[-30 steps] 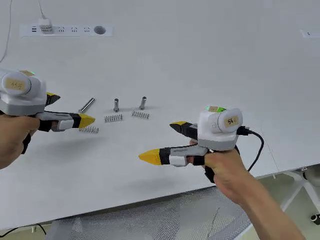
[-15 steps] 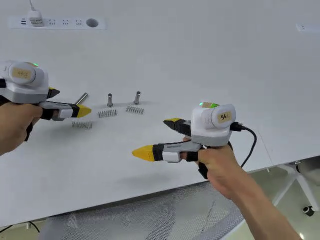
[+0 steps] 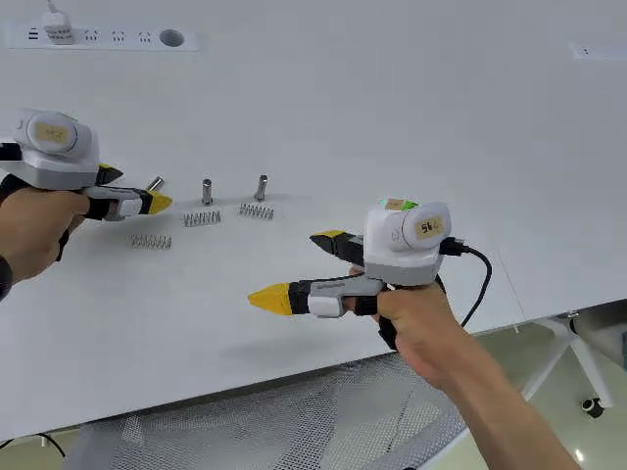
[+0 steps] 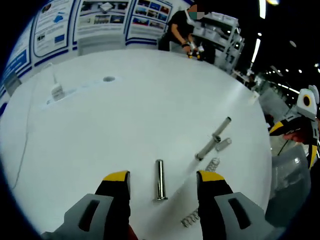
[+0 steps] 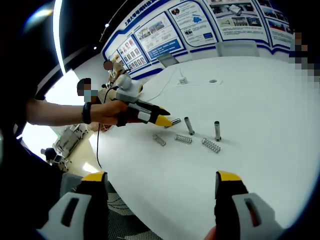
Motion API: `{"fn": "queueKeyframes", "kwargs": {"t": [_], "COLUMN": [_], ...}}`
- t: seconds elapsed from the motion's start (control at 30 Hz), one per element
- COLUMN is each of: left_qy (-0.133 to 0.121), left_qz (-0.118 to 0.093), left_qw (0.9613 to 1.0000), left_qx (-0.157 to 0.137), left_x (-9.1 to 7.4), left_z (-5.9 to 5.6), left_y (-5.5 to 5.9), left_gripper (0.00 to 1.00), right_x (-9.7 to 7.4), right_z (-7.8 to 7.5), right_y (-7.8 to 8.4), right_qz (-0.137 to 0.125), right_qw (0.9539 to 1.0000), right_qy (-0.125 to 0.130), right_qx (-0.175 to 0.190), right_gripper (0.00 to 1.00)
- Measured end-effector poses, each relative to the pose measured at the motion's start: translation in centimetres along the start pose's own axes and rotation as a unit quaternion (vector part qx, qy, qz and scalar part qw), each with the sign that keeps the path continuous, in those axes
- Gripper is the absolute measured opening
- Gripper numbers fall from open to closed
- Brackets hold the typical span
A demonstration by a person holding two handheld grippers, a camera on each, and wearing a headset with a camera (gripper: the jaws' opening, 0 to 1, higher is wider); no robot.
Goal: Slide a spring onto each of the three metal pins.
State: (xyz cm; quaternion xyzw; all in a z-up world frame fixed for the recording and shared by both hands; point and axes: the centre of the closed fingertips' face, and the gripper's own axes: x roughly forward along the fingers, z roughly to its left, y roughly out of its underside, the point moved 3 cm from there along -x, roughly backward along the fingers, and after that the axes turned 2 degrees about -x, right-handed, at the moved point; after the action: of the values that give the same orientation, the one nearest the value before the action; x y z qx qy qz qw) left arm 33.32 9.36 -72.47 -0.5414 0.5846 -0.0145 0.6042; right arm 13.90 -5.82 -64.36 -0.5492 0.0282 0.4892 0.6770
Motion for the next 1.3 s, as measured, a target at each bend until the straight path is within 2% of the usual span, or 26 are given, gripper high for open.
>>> {"fn": "queueKeyframes", "kwargs": {"t": [0.17, 0.47, 0.63, 0.8, 0.87, 1.0, 1.13, 1.3], "left_qy": [0.005, 0.000, -0.005, -0.013, -0.019, -0.037, -0.048, -0.070], "left_qz": [-0.003, 0.011, 0.009, 0.013, 0.018, 0.029, 0.036, 0.049], "left_qw": [0.9999, 0.9995, 0.9992, 0.9971, 0.9965, 0.9934, 0.9917, 0.9878], "left_qx": [0.015, 0.031, 0.039, 0.074, 0.080, 0.105, 0.114, 0.130], "left_x": [0.7, 1.5, 1.6, 2.0, 2.1, 2.2, 2.2, 2.3], "left_z": [0.1, 0.2, 0.1, -0.7, -1.0, -1.1, -1.1, -0.9], "left_y": [-0.3, 0.4, 0.3, 0.2, 0.2, 0.1, 0.0, 0.0], "left_gripper": [0.42, 0.33, 0.28, 0.22, 0.20, 0.15, 0.13, 0.10], "right_x": [0.0, -0.2, -0.2, -0.1, 0.0, 0.0, 0.0, 0.0], "right_z": [0.0, -0.4, -0.3, -0.3, -0.3, -0.3, -0.3, -0.3], "right_y": [0.1, 0.2, 0.3, 0.2, 0.2, 0.1, 0.2, 0.3], "right_qz": [0.002, -0.002, -0.001, -0.001, -0.002, -0.003, -0.002, -0.001], "right_qw": [1.0000, 0.9999, 0.9999, 0.9999, 0.9999, 0.9999, 0.9999, 0.9999], "right_qy": [0.000, 0.004, 0.004, 0.003, 0.003, 0.003, 0.003, 0.003], "right_qx": [0.002, 0.009, 0.011, 0.011, 0.011, 0.011, 0.011, 0.011], "right_gripper": [0.89, 0.89, 0.89, 0.89, 0.89, 0.89, 0.89, 0.89]}}
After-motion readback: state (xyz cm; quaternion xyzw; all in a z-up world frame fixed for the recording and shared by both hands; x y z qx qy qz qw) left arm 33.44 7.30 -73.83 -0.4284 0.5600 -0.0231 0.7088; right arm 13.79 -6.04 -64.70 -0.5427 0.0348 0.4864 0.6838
